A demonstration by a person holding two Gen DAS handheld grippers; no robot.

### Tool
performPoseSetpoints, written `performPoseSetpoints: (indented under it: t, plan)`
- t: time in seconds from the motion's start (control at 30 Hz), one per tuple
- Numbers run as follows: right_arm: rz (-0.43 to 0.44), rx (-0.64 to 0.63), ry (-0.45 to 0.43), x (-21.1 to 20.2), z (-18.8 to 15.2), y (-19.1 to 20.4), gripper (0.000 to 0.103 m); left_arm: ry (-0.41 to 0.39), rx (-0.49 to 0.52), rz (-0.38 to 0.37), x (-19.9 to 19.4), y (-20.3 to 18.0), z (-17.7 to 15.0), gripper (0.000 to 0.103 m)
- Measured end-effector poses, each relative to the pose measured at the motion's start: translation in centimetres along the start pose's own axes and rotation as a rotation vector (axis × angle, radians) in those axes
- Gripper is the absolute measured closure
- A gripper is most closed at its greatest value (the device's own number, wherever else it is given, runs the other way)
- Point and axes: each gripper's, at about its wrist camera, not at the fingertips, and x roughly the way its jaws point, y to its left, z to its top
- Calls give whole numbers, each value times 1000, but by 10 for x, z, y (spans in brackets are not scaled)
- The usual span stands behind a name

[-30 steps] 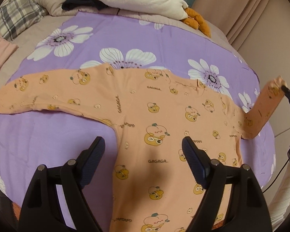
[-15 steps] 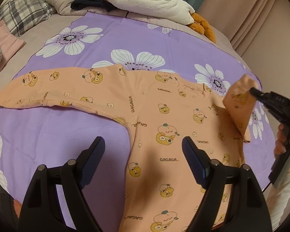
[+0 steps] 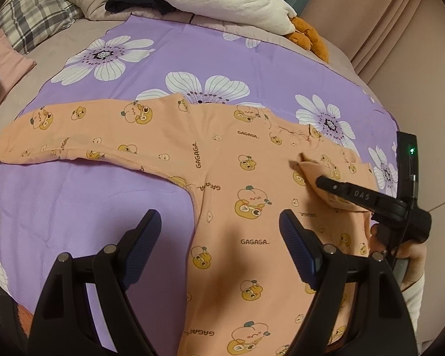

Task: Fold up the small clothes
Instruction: 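Fold the held sleeve across the shirt body and open the right gripper, then grasp the cuff of the other sleeve with the left gripper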

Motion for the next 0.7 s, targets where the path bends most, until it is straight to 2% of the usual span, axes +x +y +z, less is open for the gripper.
performPoseSetpoints:
  t: [0.07,0.13,0.17,0.2,0.27,0.37,0.57,0.7]
  plan:
    - [9,3,-3,-3,0,0,94,1,2,-8,1,-2,3,21]
    - [19,8,-14,-10,1,-2,87,5,5,-24,2,-7,7,21]
    - [21,7,-23,-14,1,-3,75,4,7,-39,3,-10,9,20]
    - [26,6,-48,-21,1,-4,60,5,9,-53,4,-14,12,20]
    - [28,5,-101,-38,0,-7,49,13,14,-83,9,-22,16,20]
    - [2,27,-150,-58,-3,-16,49,38,23,-137,24,-38,23,20]
    - [-132,138,-236,-90,-18,-53,49,106,53,-212,77,-77,30,21]
    - [-181,219,-261,-102,-30,-79,48,176,31,-274,114,-92,29,36]
